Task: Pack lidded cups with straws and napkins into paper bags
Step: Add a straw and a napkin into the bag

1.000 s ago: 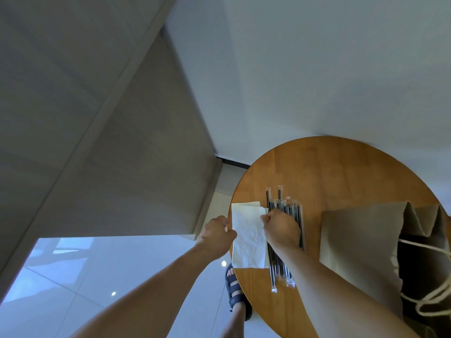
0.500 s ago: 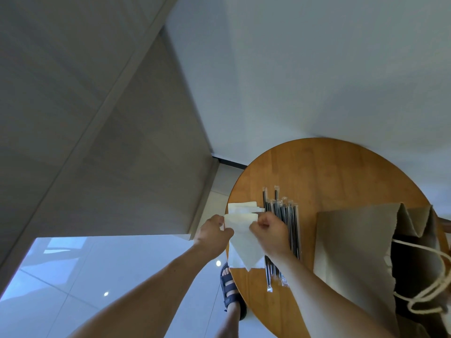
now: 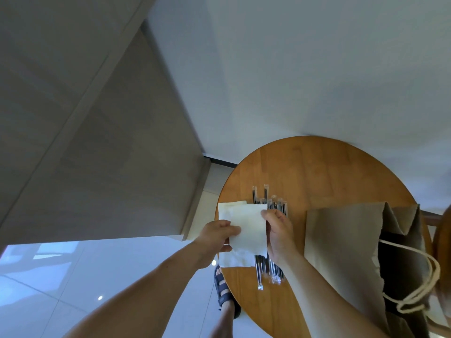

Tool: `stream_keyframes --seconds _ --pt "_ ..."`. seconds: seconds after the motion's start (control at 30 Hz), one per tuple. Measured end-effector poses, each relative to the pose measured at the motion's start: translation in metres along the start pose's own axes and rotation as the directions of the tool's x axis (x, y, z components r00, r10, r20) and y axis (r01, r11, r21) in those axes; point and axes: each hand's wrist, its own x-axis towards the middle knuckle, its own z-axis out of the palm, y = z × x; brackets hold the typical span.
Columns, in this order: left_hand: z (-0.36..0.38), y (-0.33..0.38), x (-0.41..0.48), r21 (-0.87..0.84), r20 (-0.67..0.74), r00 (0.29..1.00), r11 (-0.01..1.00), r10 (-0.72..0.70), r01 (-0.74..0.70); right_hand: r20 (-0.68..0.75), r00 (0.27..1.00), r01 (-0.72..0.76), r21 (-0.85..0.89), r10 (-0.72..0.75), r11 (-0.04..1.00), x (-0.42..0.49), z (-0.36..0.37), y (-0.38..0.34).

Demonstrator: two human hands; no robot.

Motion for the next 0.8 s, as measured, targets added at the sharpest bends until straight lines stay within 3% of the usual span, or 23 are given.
stream_keyframes --seconds 0.07,0.17,0.3,0.37,0.63,0.8 --pt "0.003 -0.001 -0.001 0.04 -0.022 1.0 0.999 0.017 -0.016 -0.189 0.971 0.104 -0.227 -0.149 0.968 0.006 -0.015 0.007" --pt "0.007 -0.001 -0.001 0.119 -0.083 0.995 0.992 0.047 -0.037 -0.33 0.849 0.102 -0.665 -0.413 0.74 0.01 -0.046 0.021" --pt "0.015 -0.001 0.0 0.139 -0.106 0.991 0.988 0.08 -0.065 -0.277 0.893 -0.088 -0.881 -0.355 0.465 0.013 -0.067 0.04" --pt "0.02 0.0 -0.002 0.178 -0.115 0.989 0.982 0.092 -0.07 -0.259 0.911 -0.121 -0.912 -0.32 0.393 0.015 -0.068 0.041" --pt "0.024 0.0 -0.007 0.254 -0.126 0.985 0.964 0.117 -0.082 -0.283 0.921 -0.145 -0.887 -0.267 0.439 0.016 -0.066 0.037" --pt "0.026 0.009 -0.013 0.275 -0.147 0.976 0.955 0.159 -0.114 -0.25 0.892 -0.043 -0.877 -0.378 0.478 0.0 -0.055 0.026"
